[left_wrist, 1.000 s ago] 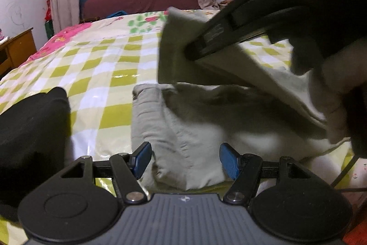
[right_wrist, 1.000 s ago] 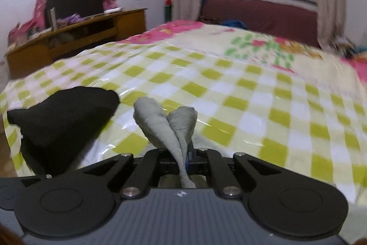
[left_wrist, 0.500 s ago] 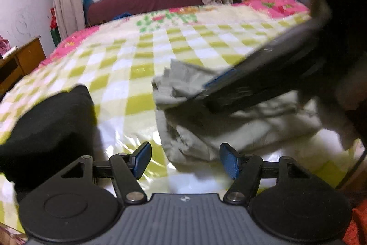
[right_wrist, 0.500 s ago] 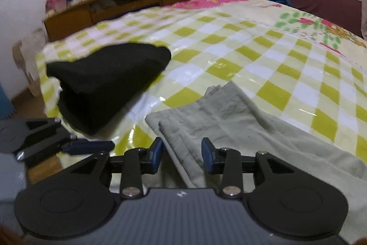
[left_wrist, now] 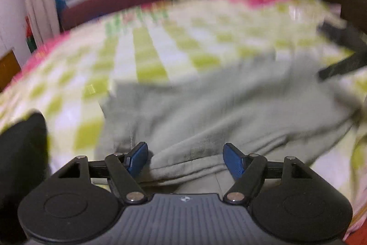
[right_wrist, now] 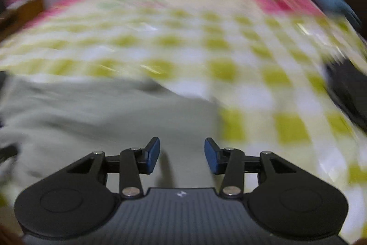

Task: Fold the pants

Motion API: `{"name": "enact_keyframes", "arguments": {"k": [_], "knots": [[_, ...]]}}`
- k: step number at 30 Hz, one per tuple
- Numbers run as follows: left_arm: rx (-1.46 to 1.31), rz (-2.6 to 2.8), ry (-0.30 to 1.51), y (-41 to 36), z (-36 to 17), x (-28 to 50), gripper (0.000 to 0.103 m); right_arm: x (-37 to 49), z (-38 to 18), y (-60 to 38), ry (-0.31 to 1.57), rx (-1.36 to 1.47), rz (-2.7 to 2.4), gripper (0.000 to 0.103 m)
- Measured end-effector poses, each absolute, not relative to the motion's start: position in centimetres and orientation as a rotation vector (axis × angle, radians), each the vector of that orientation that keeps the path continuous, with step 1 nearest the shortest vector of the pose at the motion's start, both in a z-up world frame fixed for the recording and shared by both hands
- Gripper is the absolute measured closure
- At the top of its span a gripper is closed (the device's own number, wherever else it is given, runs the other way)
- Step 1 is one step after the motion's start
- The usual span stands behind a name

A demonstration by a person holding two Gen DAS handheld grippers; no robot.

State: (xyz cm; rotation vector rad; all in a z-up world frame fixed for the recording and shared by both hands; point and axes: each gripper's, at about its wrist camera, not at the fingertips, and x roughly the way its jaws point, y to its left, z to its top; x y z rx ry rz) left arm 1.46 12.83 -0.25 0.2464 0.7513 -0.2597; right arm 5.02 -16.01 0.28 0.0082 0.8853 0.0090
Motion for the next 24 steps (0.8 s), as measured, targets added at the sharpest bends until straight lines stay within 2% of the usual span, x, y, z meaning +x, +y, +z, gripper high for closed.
{"name": "enact_keyframes", "arguments": {"k": [4, 9, 10, 11, 12, 19, 20, 21, 24], "knots": [[0.305, -0.271, 0.742, 11.6, 0.8, 1.1, 0.017, 5.1, -1.1, -19.7, 0.913, 0.219, 0.009, 0.058], [0.381, -0.301, 0.745, 8.9, 1.0, 1.4, 0.017, 5.6, -1.7, -20.3, 0.903, 0.322, 0.124, 0.044], [0.389, -0.314, 0.742, 8.3, 1.1, 1.4, 0.017, 5.8, -1.8, -20.0, 0.903, 0.312, 0.144, 0.049], [0.396, -0.329, 0.738, 7.7, 1.3, 1.3, 0.017, 6.1, -1.8, -19.8, 0.905, 0.29, 0.166, 0.081], [0.406, -0.342, 0.737, 7.0, 1.4, 1.5, 0.017, 6.3, -1.8, -19.9, 0.921, 0.274, 0.187, 0.097], [0.435, -0.495, 0.762, 1.8, 0.6, 2.3, 0.017, 6.8, -0.7, -25.9, 0.911, 0.247, 0.105, 0.097], [0.439, -0.52, 0.769, 1.0, 0.4, 2.2, 0.017, 6.8, -0.5, -26.6, 0.914, 0.229, 0.085, 0.093], [0.453, -0.534, 0.775, 0.2, 0.1, 2.2, 0.017, 6.9, -0.4, -27.2, 0.924, 0.201, 0.061, 0.085], [0.481, -0.546, 0.774, -1.1, -0.1, 2.0, 0.017, 6.5, 0.9, -28.6, 0.866, 0.127, -0.036, 0.084]]}}
